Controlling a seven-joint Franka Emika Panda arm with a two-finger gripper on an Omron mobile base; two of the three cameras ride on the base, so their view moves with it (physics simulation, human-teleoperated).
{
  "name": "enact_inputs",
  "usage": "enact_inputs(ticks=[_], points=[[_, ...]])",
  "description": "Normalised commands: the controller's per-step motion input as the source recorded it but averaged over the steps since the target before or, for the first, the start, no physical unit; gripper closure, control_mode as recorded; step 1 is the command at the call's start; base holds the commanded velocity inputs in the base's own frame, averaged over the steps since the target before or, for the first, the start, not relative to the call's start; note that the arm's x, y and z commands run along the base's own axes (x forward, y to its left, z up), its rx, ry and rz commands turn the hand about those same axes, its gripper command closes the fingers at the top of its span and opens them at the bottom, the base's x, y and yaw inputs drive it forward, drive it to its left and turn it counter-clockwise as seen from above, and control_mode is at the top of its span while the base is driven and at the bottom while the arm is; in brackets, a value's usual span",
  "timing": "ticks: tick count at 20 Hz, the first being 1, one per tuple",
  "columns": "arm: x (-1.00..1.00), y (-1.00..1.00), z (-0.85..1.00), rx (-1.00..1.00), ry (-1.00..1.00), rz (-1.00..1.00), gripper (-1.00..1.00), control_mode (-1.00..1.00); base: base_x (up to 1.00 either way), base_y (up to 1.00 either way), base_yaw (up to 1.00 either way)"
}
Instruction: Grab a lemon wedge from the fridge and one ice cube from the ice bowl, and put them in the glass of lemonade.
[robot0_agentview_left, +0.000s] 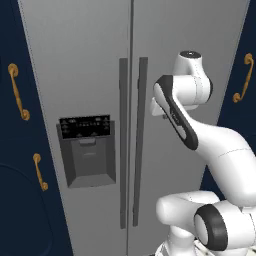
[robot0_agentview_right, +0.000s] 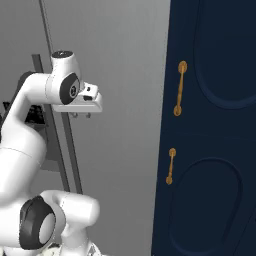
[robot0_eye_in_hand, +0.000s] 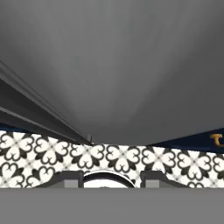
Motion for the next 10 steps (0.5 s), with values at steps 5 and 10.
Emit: enact_inputs(ticks=[5,10], points=[[-0.11,0.05,-0.02,-0.01,-0.02,0.0,-1.0,-1.0,0.0,0.0,0.0],[-0.09,0.31,0.0,-0.04,-0.07,0.0,-1.0,1.0,-0.06,0.47,0.0]])
